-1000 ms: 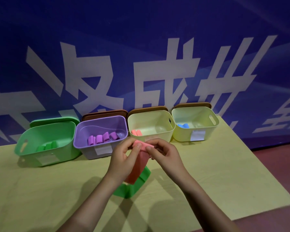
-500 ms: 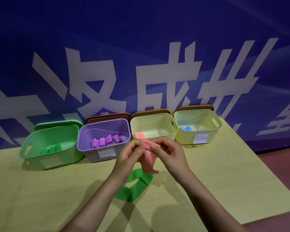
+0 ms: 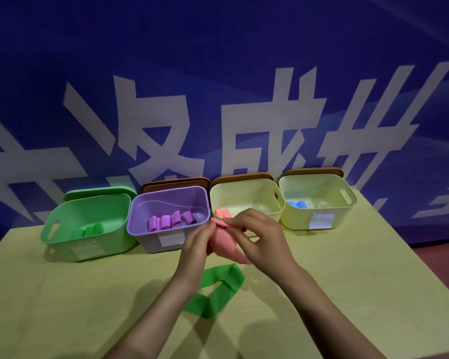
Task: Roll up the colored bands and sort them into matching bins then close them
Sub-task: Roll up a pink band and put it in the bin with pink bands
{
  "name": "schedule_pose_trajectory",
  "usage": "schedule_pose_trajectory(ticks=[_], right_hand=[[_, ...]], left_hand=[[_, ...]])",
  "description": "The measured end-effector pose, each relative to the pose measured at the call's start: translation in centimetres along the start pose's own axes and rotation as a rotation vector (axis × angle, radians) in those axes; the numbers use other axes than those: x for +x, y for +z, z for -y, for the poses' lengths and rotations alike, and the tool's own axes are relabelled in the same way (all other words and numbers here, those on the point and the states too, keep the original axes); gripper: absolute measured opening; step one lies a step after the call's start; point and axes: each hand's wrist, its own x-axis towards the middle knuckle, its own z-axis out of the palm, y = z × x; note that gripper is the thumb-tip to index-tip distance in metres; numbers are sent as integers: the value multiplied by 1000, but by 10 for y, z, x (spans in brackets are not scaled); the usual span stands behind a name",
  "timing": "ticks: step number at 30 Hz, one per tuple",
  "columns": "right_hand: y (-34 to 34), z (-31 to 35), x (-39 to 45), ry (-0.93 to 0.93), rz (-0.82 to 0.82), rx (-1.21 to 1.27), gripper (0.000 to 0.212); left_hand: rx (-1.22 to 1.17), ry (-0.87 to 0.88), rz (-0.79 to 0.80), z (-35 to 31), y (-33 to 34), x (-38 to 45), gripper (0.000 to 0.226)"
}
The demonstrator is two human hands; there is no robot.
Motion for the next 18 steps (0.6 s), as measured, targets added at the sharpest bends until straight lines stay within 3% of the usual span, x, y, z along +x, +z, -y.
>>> schedule_pose_trajectory(ticks=[6,9,11,18], right_hand=[[-12,1,1,-29,148,70,26],[-15,5,-7,152,192,187,32],[-13,8,-14,340,137,298,36],[-21,6,-23,505,26,449,9]], left_hand=[[96,103,13,-6,-2,-7,23],[143,136,18,-5,-1,-9,26],[178,153,64,-3,2,-10,27],[305,258,227,-1,13,-14,25]])
